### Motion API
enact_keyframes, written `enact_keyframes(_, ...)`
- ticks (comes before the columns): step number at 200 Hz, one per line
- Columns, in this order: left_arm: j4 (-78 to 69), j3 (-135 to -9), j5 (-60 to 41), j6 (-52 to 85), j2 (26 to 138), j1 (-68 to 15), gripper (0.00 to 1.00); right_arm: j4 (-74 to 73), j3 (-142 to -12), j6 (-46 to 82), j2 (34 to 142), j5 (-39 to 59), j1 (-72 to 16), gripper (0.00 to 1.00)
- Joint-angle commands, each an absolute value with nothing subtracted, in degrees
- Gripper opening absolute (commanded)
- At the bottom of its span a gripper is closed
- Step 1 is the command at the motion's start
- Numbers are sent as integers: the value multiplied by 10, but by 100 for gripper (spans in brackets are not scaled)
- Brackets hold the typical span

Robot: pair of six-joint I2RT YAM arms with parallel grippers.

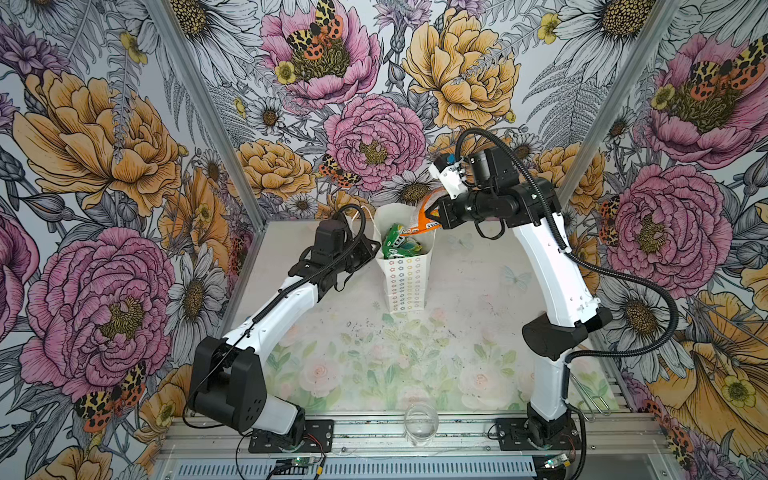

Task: Place the snacks into the paper bag
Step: 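Swing the orange packet over the bag opening with the right gripper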

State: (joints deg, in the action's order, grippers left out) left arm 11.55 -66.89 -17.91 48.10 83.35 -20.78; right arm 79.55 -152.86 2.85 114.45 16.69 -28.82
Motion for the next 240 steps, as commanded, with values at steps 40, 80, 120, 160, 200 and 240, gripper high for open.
enact_keyframes(40, 99, -672, -191, 487, 832, -211, 15, 797, -1539, -83, 1164, 38, -331, 0)
enact_keyframes(80, 99, -672, -191, 487, 832, -211, 15, 787, -1528, -144, 1166, -27, -355, 0)
enact_keyframes(120, 100, -671, -191, 486, 831, -210, 15, 766, -1498, -179, 1157, -34, -364, 0)
enact_keyframes(160, 100, -670, -191, 486, 829, -210, 15, 765, -1475, -205, 1151, -69, -365, 0)
enact_keyframes(200, 100, -672, -191, 487, 830, -210, 15, 765, -1453, -224, 1143, -97, -366, 0)
enact_keyframes(240, 100, -674, -191, 487, 831, -211, 15, 766, -1432, -232, 1137, -94, -368, 0)
